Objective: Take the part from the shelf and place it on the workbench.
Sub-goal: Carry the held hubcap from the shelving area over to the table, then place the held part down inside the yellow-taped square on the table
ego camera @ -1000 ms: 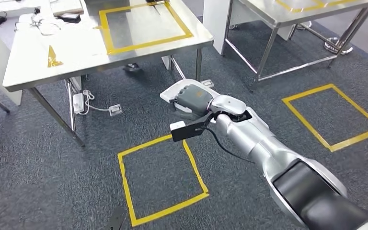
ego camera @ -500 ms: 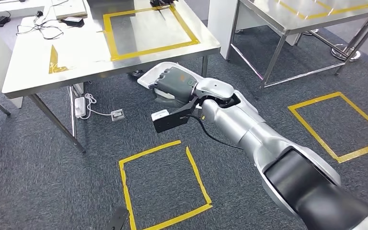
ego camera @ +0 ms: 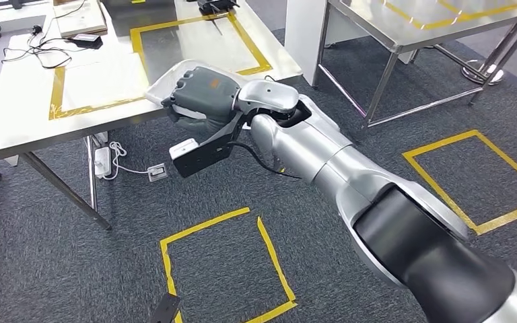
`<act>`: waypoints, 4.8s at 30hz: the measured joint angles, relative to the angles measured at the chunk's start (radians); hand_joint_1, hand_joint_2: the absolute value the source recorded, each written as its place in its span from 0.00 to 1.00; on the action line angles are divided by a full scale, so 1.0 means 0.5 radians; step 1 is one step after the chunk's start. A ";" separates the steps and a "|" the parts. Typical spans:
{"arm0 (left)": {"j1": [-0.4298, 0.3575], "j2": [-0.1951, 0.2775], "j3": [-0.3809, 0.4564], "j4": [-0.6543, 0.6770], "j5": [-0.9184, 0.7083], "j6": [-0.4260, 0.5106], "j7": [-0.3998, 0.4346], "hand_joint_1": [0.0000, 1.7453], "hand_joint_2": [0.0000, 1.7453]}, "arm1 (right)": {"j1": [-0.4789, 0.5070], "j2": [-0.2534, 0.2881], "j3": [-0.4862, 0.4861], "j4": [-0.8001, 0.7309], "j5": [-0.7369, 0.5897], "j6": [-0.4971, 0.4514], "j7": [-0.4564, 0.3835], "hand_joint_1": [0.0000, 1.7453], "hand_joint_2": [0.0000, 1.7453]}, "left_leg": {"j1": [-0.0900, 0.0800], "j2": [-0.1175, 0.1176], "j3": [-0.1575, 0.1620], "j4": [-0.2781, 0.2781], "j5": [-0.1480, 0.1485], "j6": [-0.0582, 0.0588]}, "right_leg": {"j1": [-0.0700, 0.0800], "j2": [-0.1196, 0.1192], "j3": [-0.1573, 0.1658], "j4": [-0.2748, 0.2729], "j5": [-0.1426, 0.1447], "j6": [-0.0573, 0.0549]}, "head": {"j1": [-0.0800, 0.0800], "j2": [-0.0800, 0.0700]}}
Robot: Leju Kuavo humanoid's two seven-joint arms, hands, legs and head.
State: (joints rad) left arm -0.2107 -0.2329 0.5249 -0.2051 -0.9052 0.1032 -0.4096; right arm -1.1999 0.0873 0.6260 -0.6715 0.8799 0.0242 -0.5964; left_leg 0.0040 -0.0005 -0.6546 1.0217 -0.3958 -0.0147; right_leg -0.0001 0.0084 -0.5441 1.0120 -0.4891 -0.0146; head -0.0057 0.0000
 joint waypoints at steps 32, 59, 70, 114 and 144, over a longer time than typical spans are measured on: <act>-0.007 -0.007 -0.015 0.004 -0.048 -0.030 0.043 0.00 1.00 | -0.005 0.004 0.154 0.028 -0.154 -0.036 0.019 1.00 1.00 | 0.027 0.001 -0.015 0.014 -0.022 0.006 | -0.002 0.004 -0.035 0.015 0.013 0.033 | 0.004 0.000; -0.026 -0.006 -0.034 0.006 -0.049 -0.032 0.045 0.00 1.00 | 0.022 0.151 0.348 0.158 -0.156 -0.144 0.194 1.00 1.00 | 0.024 -0.007 -0.081 0.202 -0.133 -0.049 | 0.012 0.003 -0.028 -0.003 0.038 -0.027 | 0.000 0.000; -0.031 -0.021 -0.036 0.008 -0.052 -0.034 0.043 0.00 1.00 | -0.033 0.186 0.346 0.390 -0.180 -0.211 0.268 1.00 1.00 | 0.034 -0.011 0.066 0.024 -0.086 0.068 | 0.002 -0.005 -0.413 0.604 -0.168 0.077 | 0.012 0.000; -0.037 -0.038 -0.050 0.007 -0.049 0.157 0.028 0.00 0.75 | 0.028 -0.035 0.110 0.699 -0.229 -0.136 0.308 0.00 0.00 | 0.006 -0.008 0.191 -0.021 -0.180 0.050 | 0.025 0.004 -0.246 -0.021 0.225 0.016 | 0.016 0.000; -0.046 -0.070 -0.038 0.010 0.003 0.448 0.280 0.00 0.00 | 0.099 -0.029 0.109 0.655 -0.210 -0.160 0.020 0.00 0.00 | 0.038 0.016 0.197 -0.053 -0.117 0.058 | -0.005 0.005 -0.398 0.390 -0.012 0.089 | 0.033 0.000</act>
State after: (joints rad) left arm -0.2336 -0.2677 0.5061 -0.2003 -0.9038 0.3270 -0.2696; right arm -1.1506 0.0728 0.6806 -0.3441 0.7749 -0.0559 -0.5865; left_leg 0.0230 0.0074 -0.5563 0.9950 -0.4545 0.0141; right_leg -0.0028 0.0110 -0.7430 1.2071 -0.4949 0.0301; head 0.0108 0.0000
